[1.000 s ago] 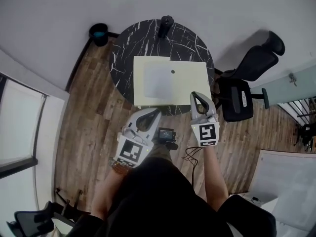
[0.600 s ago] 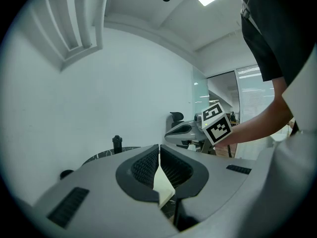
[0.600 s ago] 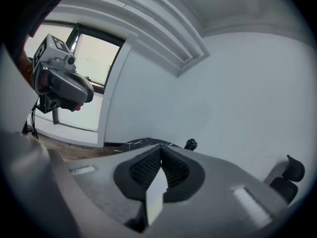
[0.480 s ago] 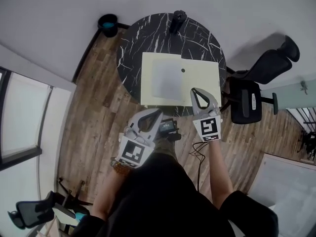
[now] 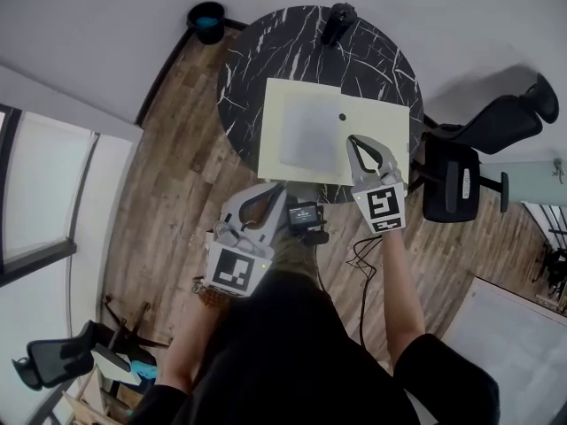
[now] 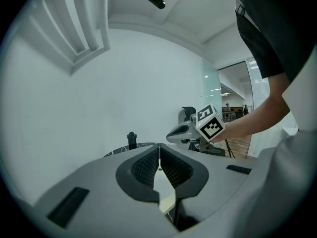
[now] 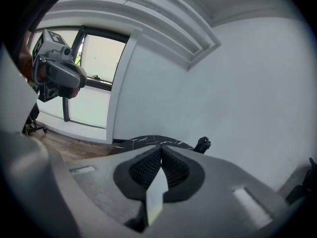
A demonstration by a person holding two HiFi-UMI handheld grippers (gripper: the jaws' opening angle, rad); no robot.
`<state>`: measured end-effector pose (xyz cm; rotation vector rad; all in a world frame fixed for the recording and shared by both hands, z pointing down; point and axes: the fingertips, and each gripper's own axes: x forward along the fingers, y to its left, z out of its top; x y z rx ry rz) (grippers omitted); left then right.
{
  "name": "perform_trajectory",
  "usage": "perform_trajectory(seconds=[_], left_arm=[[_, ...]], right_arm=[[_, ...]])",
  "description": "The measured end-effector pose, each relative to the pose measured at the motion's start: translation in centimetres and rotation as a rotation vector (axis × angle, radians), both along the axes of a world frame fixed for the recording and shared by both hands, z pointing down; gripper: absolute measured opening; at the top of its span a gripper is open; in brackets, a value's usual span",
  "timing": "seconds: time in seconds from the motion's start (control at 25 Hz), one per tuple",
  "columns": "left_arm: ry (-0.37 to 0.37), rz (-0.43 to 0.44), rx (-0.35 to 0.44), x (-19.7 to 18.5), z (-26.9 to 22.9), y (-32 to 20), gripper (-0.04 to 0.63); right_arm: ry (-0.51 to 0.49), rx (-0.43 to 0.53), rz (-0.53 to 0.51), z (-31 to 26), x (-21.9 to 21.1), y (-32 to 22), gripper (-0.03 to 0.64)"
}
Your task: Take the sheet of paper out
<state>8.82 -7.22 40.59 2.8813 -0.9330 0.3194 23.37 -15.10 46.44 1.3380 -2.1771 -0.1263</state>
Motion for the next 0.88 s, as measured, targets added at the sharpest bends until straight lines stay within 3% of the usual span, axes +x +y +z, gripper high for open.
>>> perform_trajectory(seconds=[0.52,0.68,0.88], left_arm=[[-0.005,-0.007,0.008,0.5,1.0,-1.0,0.015],[-0.027,-0.011,0.024,-0.3,1.3,-1.2,0.015],[-0.044,-0.072,-0.026,-2.3,2.1,-1.8,0.015]], right_arm=[[0.045,-0.075,-0.028,4.2,1.5,-1.7,0.000],[0.124,-0.151,-0.050,7.8,2.9,-1.4,0.000],[0.248,-0.233,-0.093,12.3,4.3,-1.1,0.000]])
